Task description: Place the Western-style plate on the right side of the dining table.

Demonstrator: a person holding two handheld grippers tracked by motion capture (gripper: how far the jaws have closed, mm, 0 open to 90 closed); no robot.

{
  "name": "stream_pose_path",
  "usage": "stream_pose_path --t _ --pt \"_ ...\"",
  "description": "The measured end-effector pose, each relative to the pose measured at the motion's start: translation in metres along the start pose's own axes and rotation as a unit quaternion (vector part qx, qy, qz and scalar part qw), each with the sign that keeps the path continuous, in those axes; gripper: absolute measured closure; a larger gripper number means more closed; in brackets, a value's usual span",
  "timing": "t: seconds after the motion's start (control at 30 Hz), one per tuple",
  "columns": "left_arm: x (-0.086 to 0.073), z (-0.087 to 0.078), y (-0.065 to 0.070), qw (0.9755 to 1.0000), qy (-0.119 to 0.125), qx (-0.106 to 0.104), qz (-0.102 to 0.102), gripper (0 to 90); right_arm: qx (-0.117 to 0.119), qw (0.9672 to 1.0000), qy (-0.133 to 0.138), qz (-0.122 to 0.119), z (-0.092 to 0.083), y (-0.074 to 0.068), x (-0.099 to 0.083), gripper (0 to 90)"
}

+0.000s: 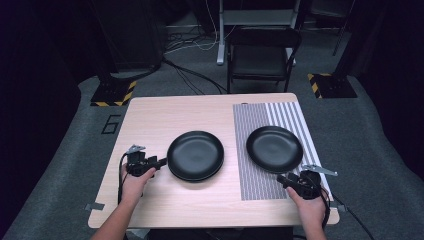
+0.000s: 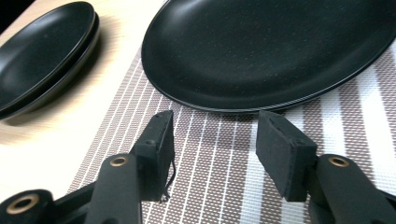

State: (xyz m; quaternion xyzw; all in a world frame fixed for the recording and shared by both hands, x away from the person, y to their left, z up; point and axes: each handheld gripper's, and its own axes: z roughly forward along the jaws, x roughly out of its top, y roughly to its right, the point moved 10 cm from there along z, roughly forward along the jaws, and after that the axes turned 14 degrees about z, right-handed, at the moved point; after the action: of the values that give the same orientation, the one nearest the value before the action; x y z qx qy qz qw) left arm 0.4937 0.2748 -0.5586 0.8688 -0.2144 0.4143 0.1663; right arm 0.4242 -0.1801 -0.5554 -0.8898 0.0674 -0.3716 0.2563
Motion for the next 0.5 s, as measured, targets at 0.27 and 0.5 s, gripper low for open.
stream_pose_path --t 0.27,0.5 --pt "-0.006 -0.005 -0.018 0.9992 -0.011 0.029 0.025 45.4 -0.006 0.9998 -0.006 -0.016 0.002 0.000 -0.004 46.8" --pt "-0.009 -0.005 -0.039 0.9986 -0.013 0.049 0.017 44.3 -0.036 0.9992 0.016 -0.012 -0.008 0.016 0.002 45.8"
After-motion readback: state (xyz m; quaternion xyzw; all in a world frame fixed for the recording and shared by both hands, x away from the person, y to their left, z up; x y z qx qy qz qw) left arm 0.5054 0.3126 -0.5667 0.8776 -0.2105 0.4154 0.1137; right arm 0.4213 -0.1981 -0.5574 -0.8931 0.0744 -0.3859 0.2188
